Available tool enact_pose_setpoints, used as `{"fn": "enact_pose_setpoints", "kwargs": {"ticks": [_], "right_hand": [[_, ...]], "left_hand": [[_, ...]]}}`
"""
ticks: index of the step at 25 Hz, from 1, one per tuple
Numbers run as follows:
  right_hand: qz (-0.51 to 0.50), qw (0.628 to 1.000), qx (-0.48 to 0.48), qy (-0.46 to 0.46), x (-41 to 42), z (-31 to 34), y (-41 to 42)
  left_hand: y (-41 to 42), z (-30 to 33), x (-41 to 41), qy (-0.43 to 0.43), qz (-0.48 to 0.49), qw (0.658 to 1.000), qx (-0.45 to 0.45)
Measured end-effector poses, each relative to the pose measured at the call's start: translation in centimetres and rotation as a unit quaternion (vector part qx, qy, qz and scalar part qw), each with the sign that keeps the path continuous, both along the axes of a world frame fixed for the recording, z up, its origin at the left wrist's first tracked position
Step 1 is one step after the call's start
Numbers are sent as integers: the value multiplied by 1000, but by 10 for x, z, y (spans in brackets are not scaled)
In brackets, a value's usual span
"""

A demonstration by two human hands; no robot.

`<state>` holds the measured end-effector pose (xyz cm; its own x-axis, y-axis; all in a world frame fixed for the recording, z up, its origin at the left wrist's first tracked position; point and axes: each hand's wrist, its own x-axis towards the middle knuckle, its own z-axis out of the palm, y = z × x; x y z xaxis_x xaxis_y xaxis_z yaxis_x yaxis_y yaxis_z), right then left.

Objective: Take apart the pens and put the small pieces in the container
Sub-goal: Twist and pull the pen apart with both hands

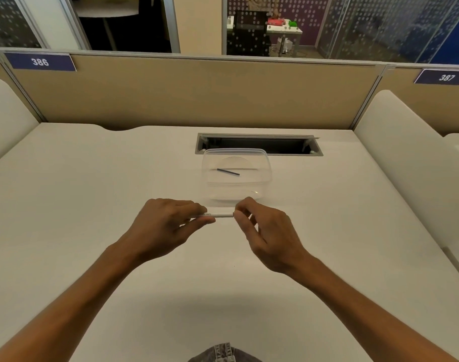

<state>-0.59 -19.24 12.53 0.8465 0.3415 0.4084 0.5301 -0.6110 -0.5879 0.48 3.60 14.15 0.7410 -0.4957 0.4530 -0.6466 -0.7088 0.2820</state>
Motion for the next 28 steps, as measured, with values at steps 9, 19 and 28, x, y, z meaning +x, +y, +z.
{"fn": "enact_pose_setpoints", "kwargs": {"ticks": [9, 19, 28], "right_hand": [[72, 991, -75, -83, 6, 8, -12], [61, 874, 277, 394, 6, 14, -6], [53, 985, -107, -123, 13, 17, -19]], "left_hand": [[0, 1, 5, 114, -32, 987, -112], [-10, 13, 3, -92, -34, 992, 78], [-5, 9, 10, 93, -15, 992, -84]]}}
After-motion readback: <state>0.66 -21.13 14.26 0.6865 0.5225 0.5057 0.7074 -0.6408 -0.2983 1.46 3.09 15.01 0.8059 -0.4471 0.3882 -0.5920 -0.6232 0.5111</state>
